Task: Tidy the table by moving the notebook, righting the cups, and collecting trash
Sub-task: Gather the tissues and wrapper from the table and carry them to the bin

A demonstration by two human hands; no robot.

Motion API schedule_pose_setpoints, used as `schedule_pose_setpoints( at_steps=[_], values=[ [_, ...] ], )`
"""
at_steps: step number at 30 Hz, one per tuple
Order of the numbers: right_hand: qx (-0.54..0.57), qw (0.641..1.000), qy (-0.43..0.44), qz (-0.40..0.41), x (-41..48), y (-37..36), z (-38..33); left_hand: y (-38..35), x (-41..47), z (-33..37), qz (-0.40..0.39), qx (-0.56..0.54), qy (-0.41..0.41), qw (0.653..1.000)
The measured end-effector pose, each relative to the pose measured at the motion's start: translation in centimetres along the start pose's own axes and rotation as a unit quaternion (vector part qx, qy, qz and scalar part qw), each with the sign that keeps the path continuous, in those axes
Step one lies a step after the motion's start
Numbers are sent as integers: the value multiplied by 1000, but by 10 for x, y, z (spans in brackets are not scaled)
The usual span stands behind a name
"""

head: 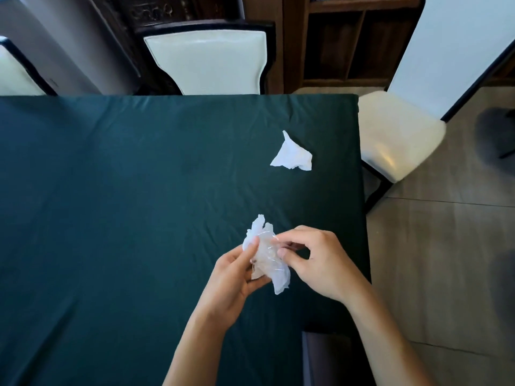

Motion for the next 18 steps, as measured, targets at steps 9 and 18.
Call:
schedule_pose_setpoints(
  at_steps=[9, 18],
  values=[
    [244, 966, -80, -29, 121, 7, 62, 31, 51, 12, 103, -41, -4, 994],
    [-203, 951, -230, -25, 236, 17, 157, 54, 48, 23, 141, -78, -25, 987]
  ],
)
Point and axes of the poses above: each hand's wrist, its own x-axis towards the middle knuckle, its own y-axis out of the back of the hand, z = x × y, the point moved 8 cm from there along x, towards the middle knuckle, and after that the axes turned 2 degrees about x, right-handed, at the moved point
